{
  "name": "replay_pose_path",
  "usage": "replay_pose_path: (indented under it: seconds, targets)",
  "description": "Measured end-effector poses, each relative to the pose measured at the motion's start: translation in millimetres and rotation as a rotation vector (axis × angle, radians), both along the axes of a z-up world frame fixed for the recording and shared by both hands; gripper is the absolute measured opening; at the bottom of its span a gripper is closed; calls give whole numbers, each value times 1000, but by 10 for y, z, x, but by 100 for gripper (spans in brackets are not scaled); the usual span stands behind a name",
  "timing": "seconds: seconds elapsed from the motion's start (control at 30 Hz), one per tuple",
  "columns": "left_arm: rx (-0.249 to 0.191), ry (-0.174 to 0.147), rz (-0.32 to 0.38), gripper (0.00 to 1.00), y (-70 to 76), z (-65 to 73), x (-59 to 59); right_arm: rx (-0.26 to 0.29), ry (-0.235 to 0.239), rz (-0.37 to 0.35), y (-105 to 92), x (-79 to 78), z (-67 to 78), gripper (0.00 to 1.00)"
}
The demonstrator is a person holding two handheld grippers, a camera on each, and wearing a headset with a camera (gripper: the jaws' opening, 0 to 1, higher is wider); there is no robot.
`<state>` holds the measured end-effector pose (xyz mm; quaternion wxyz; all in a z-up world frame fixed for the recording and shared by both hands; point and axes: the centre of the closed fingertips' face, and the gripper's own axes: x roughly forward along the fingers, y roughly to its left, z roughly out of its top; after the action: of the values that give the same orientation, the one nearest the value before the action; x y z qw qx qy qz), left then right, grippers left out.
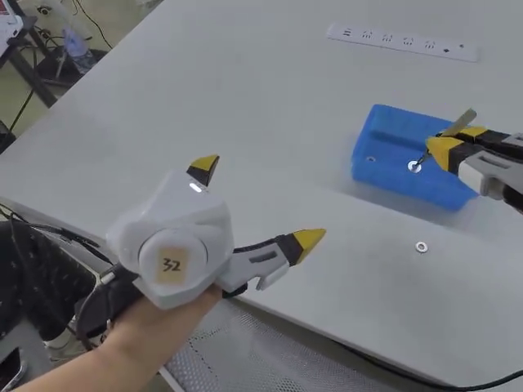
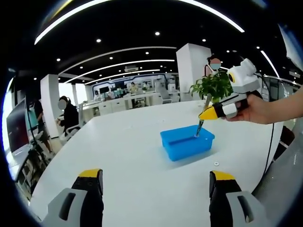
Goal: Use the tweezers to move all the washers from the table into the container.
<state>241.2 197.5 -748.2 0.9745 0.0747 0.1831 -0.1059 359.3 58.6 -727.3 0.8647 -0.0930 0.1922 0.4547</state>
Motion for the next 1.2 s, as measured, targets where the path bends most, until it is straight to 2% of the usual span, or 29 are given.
replay_pose_path:
  seconds: [0.2, 0.43, 0.7, 0.9, 1.0, 1.2]
  targets:
    - [7, 7, -3, 95, -5, -10, -4, -35, -10, -22, -48, 146, -94, 3]
    - [12, 10, -4, 94, -6, -14, -6, -89, -10, -25, -81, 272, -290, 3]
    - [16, 6, 2, 94, 9, -8, -4, -143, 47, -50, -193, 302, -580, 3]
    - [21, 19, -7, 94, -9, -35, -10, -164, 97, -55, -228, 293, -754, 3]
    - [13, 10, -6, 95, -14, -9, -10, -172, 105, -53, -234, 284, -796, 3]
    - [14, 7, -8, 95, -15, -4, -10, -163, 113, -57, -231, 303, -783, 3]
